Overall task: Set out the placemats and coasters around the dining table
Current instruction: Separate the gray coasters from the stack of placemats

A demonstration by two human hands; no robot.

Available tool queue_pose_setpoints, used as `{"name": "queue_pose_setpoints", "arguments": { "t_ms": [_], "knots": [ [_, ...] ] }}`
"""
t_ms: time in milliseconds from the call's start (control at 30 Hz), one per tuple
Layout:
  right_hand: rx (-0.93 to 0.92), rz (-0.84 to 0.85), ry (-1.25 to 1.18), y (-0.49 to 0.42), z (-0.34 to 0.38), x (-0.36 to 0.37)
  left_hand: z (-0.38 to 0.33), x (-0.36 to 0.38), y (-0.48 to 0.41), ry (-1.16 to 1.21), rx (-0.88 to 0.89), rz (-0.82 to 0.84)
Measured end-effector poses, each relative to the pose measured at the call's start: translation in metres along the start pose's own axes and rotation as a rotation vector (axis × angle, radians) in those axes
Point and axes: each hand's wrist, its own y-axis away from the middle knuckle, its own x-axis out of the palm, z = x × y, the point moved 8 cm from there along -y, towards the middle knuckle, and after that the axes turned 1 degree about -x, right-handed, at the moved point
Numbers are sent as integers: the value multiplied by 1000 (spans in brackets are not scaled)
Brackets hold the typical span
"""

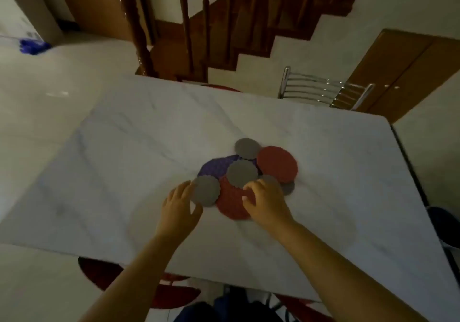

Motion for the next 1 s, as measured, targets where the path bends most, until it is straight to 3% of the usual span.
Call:
{"name": "queue_pose_setpoints", "arguments": {
  "t_ms": [367,667,800,1000],
  "knots": [
    [18,190,206,-77,6,76,49,57,-63,-82,-115,248],
    [-34,316,367,-96,8,123,51,70,-63,-86,-33,207],
    [-22,293,311,-99,8,125,48,67,-62,-50,-2,188],
    [-3,49,94,-107,15,98,59,54,-73,116,-85,125]
  ]
}}
